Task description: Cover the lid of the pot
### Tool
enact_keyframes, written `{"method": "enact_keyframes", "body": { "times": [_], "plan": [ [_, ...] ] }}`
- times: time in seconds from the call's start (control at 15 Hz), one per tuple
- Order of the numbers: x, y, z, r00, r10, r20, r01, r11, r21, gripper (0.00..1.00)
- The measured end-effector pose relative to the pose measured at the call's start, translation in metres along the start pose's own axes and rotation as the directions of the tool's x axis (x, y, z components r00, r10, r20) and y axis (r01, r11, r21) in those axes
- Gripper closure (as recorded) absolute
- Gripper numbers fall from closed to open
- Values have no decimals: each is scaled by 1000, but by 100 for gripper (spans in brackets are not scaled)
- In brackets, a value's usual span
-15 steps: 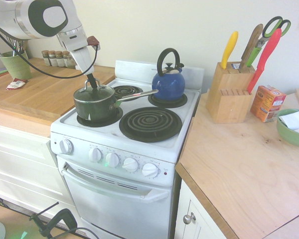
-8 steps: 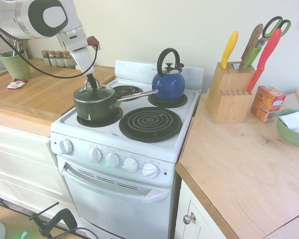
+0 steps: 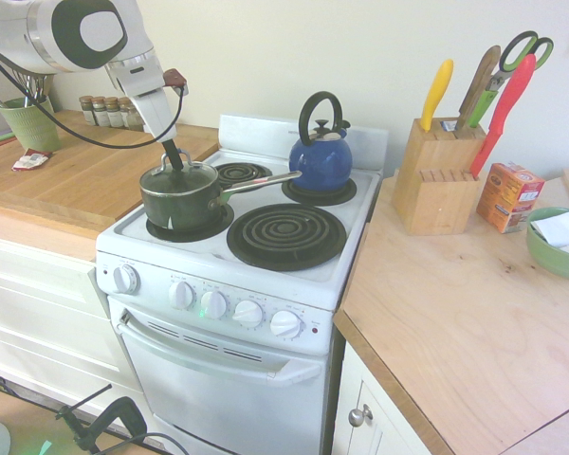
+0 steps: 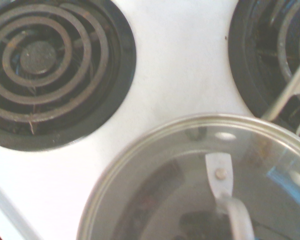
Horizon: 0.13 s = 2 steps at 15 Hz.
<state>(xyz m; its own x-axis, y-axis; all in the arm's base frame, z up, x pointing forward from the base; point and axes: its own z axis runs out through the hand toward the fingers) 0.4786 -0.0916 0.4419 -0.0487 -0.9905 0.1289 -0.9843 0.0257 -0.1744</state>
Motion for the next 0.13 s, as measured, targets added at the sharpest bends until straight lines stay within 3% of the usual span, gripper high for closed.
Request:
{"method": "enact_keyframes", "body": {
  "times": [0.13],
  "plan": [
    [2,5,-16,1000,2,-2,-2,1000,-8,0]
  ]
}}
